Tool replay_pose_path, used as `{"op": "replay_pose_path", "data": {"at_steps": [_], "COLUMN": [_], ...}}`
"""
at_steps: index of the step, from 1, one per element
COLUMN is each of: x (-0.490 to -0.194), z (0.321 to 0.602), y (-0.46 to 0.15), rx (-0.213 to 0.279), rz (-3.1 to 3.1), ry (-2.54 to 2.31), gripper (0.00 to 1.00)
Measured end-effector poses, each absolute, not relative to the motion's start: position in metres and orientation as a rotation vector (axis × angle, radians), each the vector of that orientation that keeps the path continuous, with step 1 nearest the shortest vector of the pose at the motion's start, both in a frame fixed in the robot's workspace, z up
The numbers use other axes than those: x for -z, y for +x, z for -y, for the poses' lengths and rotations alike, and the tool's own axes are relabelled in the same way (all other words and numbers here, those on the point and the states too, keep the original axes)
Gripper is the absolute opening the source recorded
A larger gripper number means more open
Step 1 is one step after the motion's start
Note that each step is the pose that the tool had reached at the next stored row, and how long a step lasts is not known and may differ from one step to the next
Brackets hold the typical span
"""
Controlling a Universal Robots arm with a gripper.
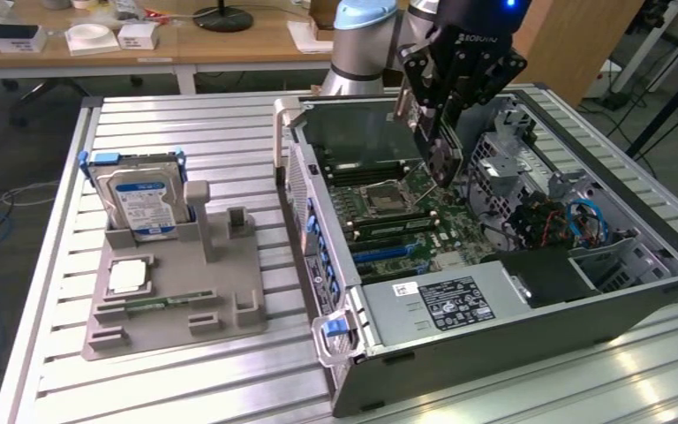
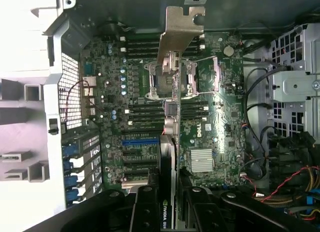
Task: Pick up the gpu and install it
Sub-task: 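Insert the gpu into the slot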
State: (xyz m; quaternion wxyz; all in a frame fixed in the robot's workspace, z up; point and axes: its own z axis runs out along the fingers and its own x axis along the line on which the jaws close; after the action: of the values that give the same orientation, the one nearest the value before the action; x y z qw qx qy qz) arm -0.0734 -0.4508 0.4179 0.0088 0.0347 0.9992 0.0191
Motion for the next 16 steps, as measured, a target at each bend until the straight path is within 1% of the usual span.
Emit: {"op": "replay_pose_path", "data": {"at_steps": [16], "x": [-0.416], "z": [0.4508], "y": [-0.0735], "rx": [-0.057], "rz": [-3.11], "ry": [-0.337], "gripper": [0.26]}}
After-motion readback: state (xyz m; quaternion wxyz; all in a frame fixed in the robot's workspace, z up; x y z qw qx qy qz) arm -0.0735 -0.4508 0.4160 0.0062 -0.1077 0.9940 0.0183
